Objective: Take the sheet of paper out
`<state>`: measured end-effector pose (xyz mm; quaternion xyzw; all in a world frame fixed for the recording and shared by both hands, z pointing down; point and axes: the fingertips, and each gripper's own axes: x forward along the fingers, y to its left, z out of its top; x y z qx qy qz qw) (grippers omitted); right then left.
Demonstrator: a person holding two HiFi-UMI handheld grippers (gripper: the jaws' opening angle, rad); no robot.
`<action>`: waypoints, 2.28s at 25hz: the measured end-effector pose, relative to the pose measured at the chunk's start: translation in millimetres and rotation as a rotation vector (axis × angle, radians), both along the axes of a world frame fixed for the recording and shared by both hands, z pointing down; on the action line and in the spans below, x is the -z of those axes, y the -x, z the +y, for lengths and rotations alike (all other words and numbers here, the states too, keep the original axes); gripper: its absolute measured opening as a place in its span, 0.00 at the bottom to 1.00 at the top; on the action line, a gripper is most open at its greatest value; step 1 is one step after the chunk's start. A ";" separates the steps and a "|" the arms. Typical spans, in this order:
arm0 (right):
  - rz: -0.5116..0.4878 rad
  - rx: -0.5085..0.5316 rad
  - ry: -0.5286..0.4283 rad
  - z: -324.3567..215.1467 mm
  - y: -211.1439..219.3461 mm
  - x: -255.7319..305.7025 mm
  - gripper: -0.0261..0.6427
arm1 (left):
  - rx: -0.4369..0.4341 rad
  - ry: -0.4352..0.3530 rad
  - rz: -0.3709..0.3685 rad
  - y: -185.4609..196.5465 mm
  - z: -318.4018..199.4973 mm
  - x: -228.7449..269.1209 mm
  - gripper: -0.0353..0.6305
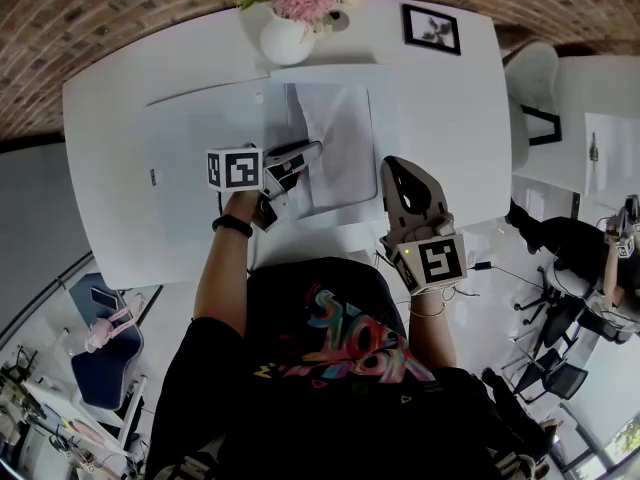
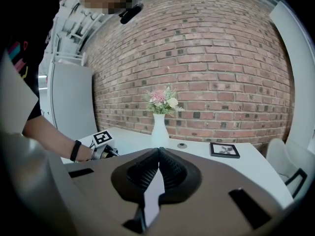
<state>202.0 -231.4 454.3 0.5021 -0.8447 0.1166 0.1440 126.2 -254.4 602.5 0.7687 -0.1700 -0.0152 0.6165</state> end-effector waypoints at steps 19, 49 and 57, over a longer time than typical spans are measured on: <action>-0.003 0.018 -0.030 1.0 7.8 13.3 0.07 | 0.046 -0.125 0.058 6.4 -0.7 41.6 0.09; 0.001 0.182 -0.144 9.7 41.8 65.5 0.07 | 0.355 -0.549 -0.134 98.2 28.4 189.4 0.09; -0.006 0.227 -0.197 -5.6 60.4 90.1 0.07 | 0.481 -0.727 -0.278 129.2 31.9 237.1 0.09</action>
